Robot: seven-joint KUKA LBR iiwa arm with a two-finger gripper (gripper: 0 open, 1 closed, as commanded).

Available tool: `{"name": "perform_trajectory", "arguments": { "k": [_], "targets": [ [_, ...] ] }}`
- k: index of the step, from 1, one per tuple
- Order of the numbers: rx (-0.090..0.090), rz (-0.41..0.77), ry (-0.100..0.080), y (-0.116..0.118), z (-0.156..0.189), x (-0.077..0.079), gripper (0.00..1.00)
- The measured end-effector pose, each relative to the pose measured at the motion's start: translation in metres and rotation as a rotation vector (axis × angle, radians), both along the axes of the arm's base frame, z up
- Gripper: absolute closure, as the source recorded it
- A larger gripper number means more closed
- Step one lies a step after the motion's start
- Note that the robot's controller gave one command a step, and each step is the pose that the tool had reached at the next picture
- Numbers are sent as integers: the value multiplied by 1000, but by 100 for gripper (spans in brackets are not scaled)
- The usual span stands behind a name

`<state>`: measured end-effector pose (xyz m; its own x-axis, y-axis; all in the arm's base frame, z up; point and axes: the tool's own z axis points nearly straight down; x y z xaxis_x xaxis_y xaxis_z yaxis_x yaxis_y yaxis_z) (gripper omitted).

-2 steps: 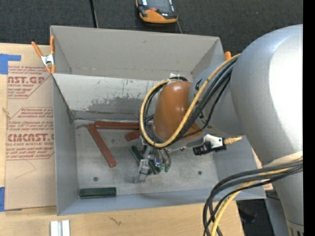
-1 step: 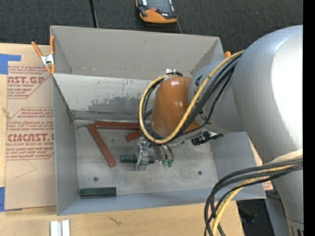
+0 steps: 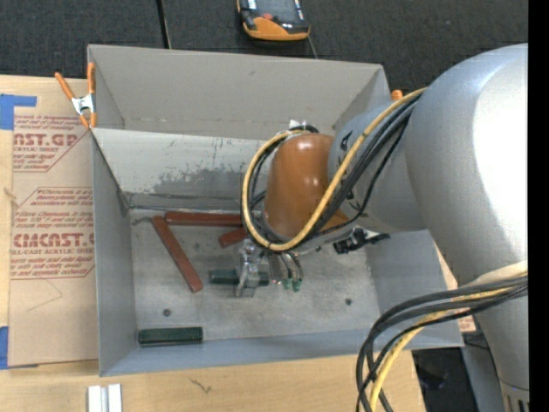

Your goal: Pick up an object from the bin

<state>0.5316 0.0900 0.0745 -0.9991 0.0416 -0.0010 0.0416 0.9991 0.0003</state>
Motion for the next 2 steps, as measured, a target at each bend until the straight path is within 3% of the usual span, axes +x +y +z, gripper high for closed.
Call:
{"name": "perform_trajectory", "arguments": {
  "k": [2],
  "targets": [
    [-1,0,9,0,18,-3,100]
  ]
}}
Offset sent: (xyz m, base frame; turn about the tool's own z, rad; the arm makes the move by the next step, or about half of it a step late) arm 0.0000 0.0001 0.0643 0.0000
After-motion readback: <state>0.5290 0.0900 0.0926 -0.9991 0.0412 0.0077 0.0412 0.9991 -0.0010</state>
